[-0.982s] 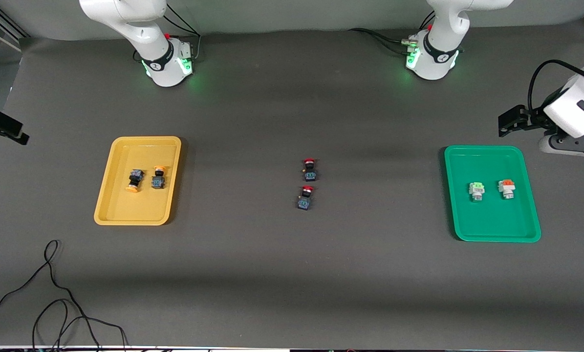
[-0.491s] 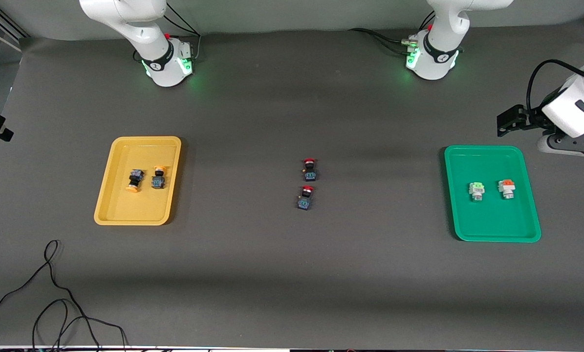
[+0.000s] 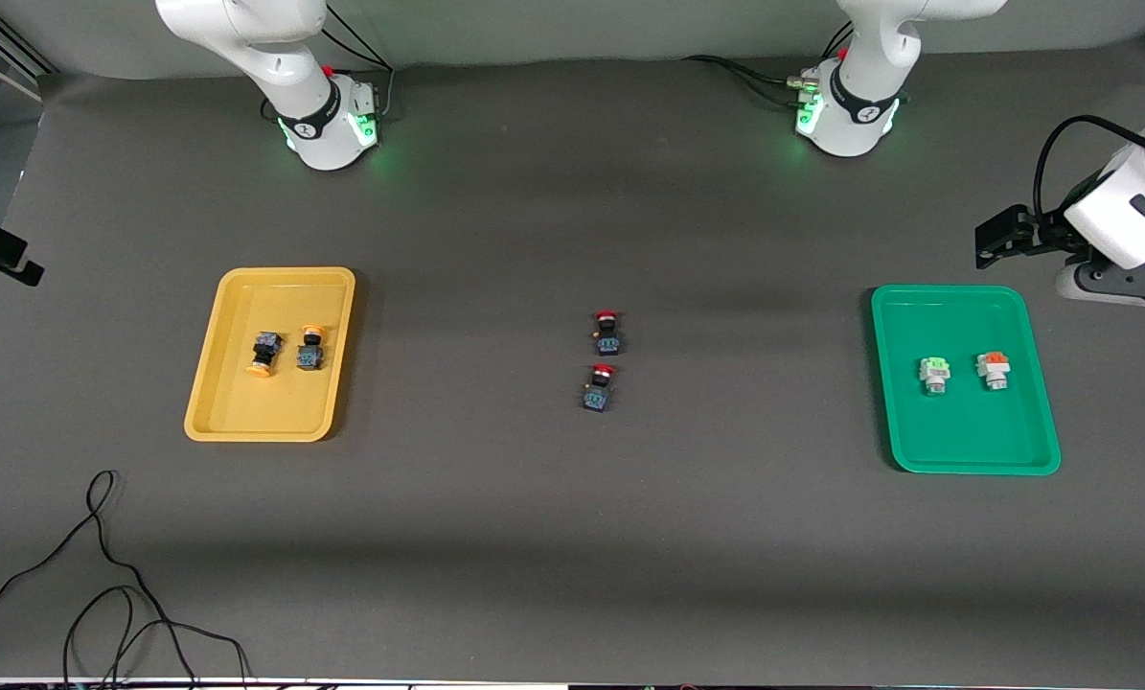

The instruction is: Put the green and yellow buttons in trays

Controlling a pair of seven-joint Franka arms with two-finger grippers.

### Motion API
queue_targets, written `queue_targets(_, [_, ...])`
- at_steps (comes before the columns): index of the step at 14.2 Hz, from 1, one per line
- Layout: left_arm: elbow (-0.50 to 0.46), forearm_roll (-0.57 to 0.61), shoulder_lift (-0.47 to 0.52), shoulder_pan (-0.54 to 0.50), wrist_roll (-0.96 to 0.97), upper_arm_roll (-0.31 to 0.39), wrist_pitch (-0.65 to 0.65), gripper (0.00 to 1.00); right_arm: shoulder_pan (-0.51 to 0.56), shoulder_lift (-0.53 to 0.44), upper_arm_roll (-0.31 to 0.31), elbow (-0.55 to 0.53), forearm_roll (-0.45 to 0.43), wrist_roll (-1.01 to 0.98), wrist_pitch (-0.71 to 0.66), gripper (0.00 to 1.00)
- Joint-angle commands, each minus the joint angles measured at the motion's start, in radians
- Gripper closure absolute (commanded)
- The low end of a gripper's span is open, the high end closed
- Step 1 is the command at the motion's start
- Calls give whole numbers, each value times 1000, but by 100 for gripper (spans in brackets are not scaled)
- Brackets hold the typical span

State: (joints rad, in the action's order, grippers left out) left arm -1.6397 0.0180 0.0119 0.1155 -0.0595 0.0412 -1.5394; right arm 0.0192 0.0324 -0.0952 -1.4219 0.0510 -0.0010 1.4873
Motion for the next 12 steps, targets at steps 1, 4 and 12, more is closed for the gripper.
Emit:
queue_targets(1, [35,-7,-12,19,4,13,16,0,13,11,0,23,52,7,-30,0])
queue_targets(4, [35,-9,-13,19,4,13,16,0,13,11,0,21,52,7,-71,0])
queue_targets(12, [32,-10,-13,19,6,11,13,0,13,11,-3,23,49,3,-81,0])
